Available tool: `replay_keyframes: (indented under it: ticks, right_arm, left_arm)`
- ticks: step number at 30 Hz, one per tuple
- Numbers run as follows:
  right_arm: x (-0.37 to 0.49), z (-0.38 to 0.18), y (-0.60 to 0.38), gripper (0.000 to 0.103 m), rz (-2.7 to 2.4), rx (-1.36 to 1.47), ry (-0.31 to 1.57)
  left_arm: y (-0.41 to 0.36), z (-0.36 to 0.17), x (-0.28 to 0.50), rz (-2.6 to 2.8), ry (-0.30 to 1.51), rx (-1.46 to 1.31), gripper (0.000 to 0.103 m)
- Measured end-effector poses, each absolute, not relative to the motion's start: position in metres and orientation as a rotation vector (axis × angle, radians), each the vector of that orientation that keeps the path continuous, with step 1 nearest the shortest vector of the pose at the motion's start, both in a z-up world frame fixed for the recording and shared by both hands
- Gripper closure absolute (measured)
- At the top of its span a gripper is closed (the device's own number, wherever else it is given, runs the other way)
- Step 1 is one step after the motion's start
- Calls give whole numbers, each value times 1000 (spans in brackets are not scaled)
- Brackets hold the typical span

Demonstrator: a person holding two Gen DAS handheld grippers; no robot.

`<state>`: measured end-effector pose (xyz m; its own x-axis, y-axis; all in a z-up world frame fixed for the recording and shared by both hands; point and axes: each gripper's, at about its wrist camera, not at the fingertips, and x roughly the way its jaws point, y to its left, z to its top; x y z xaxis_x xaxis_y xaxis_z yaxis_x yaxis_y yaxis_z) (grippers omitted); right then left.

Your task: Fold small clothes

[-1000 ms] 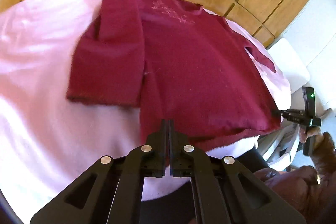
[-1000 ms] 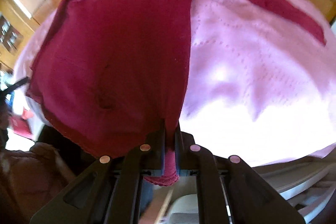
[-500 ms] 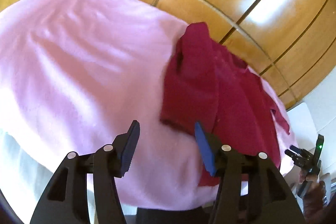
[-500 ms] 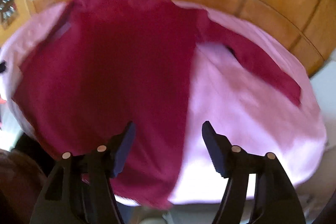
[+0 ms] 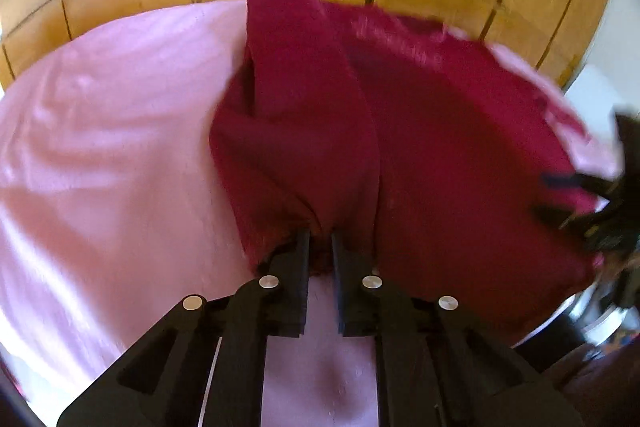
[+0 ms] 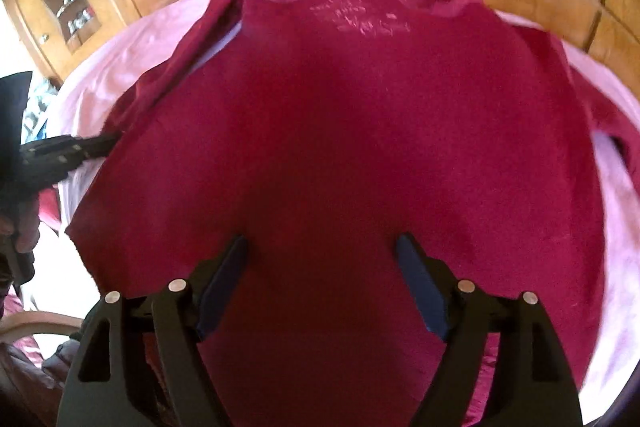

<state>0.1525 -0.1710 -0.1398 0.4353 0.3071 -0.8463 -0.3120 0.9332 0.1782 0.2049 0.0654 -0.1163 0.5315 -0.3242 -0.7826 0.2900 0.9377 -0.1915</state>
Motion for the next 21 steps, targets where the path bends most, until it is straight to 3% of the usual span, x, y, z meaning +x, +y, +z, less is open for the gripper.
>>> replay_keyframes:
  ticks: [11, 16, 21]
  right_arm:
    - [146, -146, -179, 16, 397, 50, 1031]
    - [143, -146, -181, 16, 386, 63, 1039]
    - [147, -147, -178, 15, 364, 67, 1048]
  left_arm:
    - [252, 21, 240, -303, 512, -717, 95]
    - [311, 25, 302, -74, 551, -745, 97]
    - [345, -17, 365, 126, 696, -711, 97]
